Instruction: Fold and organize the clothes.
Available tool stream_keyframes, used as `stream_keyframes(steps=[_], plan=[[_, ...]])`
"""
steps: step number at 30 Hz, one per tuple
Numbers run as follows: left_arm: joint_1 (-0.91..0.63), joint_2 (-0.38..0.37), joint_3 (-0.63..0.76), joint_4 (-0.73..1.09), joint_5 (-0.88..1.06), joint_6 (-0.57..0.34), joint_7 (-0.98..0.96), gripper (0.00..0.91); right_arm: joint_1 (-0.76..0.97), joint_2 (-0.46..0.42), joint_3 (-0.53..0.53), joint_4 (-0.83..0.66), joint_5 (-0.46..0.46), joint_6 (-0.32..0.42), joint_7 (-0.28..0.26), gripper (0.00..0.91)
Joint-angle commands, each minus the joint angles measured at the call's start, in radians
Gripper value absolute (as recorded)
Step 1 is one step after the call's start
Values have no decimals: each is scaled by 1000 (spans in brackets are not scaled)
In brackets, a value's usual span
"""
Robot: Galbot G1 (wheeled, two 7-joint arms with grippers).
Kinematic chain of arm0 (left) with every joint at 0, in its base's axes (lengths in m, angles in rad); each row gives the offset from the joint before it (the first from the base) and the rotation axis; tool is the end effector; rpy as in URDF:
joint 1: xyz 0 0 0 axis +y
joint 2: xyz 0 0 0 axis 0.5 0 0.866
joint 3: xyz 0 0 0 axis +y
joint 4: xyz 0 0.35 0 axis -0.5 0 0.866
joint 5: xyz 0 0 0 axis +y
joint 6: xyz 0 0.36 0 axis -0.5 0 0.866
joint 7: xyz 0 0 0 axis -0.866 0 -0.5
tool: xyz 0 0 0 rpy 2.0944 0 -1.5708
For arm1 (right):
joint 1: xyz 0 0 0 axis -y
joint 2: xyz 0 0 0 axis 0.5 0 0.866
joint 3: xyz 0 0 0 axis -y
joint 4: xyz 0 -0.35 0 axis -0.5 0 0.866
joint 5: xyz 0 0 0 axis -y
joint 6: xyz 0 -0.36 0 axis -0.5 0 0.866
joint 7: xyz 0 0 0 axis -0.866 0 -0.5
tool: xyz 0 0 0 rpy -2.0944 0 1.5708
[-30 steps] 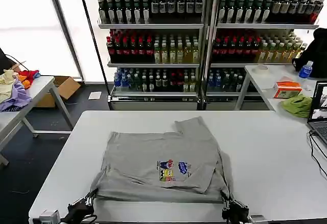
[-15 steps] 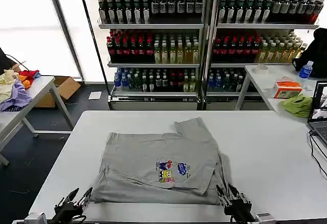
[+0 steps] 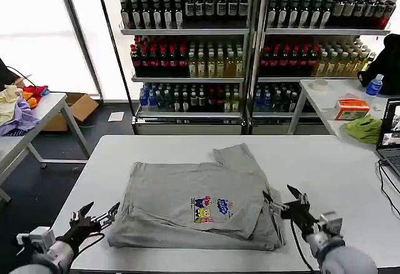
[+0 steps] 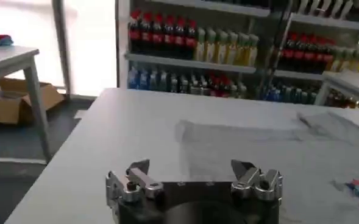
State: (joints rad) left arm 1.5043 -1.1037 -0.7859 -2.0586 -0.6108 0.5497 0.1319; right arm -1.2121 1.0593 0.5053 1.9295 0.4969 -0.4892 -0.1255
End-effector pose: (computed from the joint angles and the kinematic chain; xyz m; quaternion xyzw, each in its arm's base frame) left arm 0.2206 0.1553 -0.2475 -0.0798 -0.9699 0.0518 0.2240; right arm 0.3000 -0.1041 -0.2507 0.1532 -0.9728 0.0098 0.1732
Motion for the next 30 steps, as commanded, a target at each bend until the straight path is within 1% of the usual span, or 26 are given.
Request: stream_keyframes(steps=[1,4,6,11,12,13,14,16,18,20,23,26,30], plan=[[-322,147,194,231,-60,-3,35,907,425,-19,-162,-325,1,-31,-86,907],[-409,153,253,341,-61,-3,64,907,503,2,-230,-434,-1,-39,-90,907],[-459,152,291,416,-42,-22,80,907,568,18,-270,-508,-17,-43,-109,907],[-537,137,334,504,-12,-26,103,907,658,65,-310,-643,-15,-41,-147,907],[-550,131,345,526,-6,-25,107,907,671,81,-314,-694,-13,-25,-162,907],[-565,128,349,532,-5,-25,108,907,678,86,-315,-706,-10,-15,-169,907],[-579,123,365,549,3,-25,105,907,692,102,-319,-749,-13,-8,-179,907],[-596,120,384,563,22,-27,103,907,711,119,-325,-798,-40,14,-183,907],[-619,116,410,584,24,-28,102,907,731,158,-317,-864,-100,41,-192,907],[-647,109,427,606,31,-34,102,907,735,183,-277,-885,-151,52,-215,907],[-686,93,444,660,55,-52,107,907,734,192,-270,-899,-188,49,-216,907],[-720,81,455,712,65,-64,107,907,727,190,-283,-906,-195,61,-210,907],[-736,70,465,741,59,-64,108,907,723,199,-283,-910,-180,57,-210,907]])
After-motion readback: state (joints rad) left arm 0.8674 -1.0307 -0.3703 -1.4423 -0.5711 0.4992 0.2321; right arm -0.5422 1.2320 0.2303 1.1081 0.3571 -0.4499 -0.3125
